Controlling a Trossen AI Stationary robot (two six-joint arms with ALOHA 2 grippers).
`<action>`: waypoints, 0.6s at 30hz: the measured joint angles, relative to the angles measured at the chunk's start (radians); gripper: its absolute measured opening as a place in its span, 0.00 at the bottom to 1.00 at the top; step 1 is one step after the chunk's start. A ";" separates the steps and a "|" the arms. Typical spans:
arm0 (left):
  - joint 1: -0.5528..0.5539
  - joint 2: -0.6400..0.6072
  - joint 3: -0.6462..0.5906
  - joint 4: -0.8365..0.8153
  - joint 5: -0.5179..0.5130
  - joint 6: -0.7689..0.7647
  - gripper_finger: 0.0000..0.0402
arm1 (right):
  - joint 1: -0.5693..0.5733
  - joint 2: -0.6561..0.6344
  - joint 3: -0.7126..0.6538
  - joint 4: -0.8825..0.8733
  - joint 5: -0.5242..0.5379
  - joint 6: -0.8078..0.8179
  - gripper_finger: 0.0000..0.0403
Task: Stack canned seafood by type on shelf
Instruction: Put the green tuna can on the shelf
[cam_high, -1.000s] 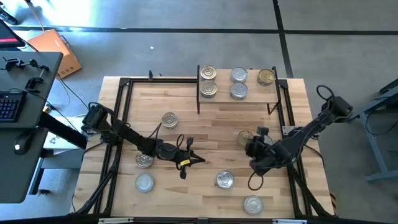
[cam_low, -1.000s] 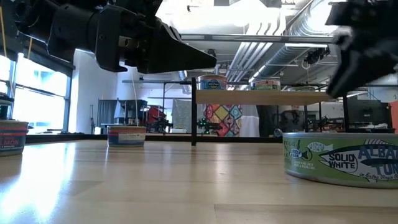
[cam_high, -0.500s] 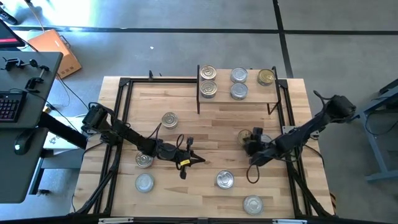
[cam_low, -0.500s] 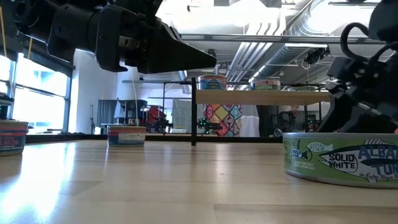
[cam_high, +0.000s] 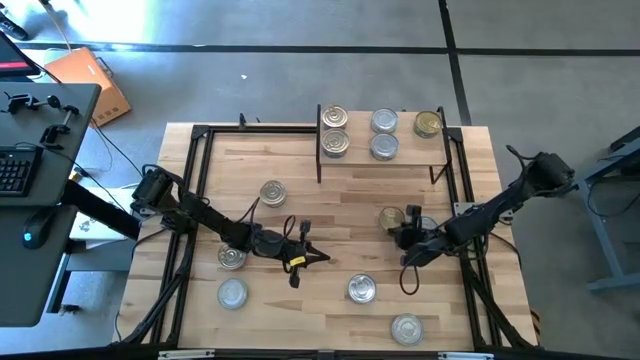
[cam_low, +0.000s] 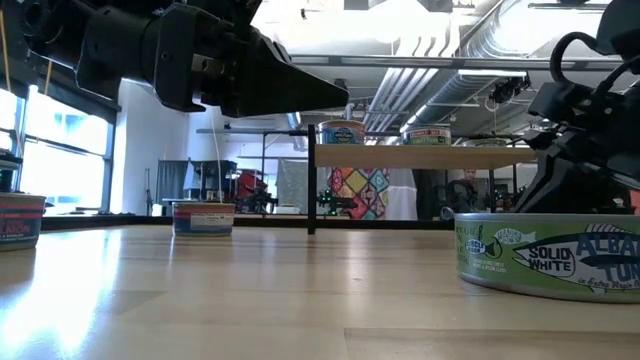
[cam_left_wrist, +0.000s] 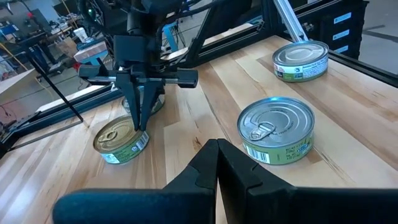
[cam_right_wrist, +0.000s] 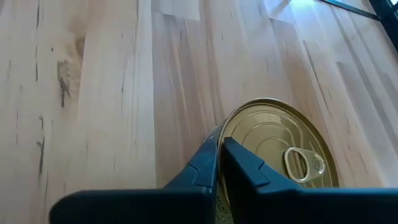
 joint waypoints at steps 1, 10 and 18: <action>0.000 0.000 0.000 0.000 0.000 0.000 0.00 | 0.000 0.000 0.000 0.001 0.000 0.009 0.02; 0.000 0.000 0.000 -0.001 0.000 -0.001 0.00 | 0.002 0.008 0.112 -0.115 -0.001 -0.032 0.00; 0.000 0.000 0.000 -0.007 0.000 -0.009 0.00 | 0.008 0.007 0.253 -0.267 0.063 -0.052 0.00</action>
